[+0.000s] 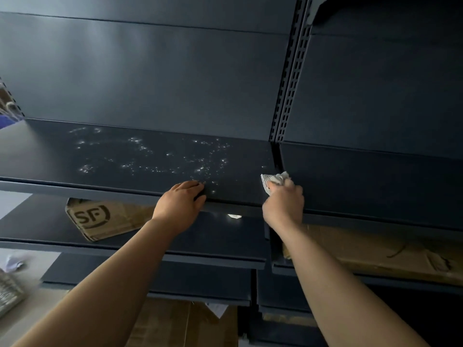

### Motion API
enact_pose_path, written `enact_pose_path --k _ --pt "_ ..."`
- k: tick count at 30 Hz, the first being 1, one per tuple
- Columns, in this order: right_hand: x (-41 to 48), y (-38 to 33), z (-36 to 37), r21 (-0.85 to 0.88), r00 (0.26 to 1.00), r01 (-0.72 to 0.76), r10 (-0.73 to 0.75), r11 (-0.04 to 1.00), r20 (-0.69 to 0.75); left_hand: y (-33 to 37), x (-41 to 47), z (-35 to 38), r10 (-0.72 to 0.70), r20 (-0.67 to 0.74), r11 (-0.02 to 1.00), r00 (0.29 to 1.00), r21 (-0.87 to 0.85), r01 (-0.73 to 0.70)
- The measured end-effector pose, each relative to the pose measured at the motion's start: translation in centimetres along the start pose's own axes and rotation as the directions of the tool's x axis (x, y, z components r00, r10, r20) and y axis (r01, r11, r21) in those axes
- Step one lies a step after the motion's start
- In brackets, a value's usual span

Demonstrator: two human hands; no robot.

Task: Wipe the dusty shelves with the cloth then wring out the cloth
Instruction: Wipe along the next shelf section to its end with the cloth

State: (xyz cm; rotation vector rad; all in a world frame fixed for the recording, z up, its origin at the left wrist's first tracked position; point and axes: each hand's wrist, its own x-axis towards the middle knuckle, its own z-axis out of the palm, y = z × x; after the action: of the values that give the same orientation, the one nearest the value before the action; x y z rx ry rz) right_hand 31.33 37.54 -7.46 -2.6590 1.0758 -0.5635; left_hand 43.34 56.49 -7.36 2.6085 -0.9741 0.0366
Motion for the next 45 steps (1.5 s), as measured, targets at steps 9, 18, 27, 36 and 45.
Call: enact_pose_path --k 9,18,27,36,45 --pt "2.5 -2.1 -1.6 0.144 0.992 0.114 -0.104 0.983 -0.073 -2.4 1.1 -1.5 0.063 0.014 0.997 0.998 0.052 -0.063" --pt "6.0 -0.8 2.3 -0.226 0.998 0.019 -0.004 0.974 0.066 -4.3 2.9 -1.6 -0.076 -0.039 0.997 0.996 0.029 0.077" --pt "5.9 -5.9 3.5 0.133 0.851 0.491 -0.507 0.861 0.138 -3.9 6.0 -1.3 -0.103 -0.087 0.994 0.991 0.034 0.106" --pt "14.0 -1.2 4.3 -0.247 0.995 0.053 -0.031 0.967 0.095 -4.8 6.3 -0.3 -0.122 -0.131 0.992 0.984 -0.040 0.117" --pt "11.2 -8.9 4.6 0.232 0.863 0.427 -0.470 0.874 0.184 -5.3 6.9 -0.9 -0.102 -0.092 0.995 0.991 -0.015 0.101"
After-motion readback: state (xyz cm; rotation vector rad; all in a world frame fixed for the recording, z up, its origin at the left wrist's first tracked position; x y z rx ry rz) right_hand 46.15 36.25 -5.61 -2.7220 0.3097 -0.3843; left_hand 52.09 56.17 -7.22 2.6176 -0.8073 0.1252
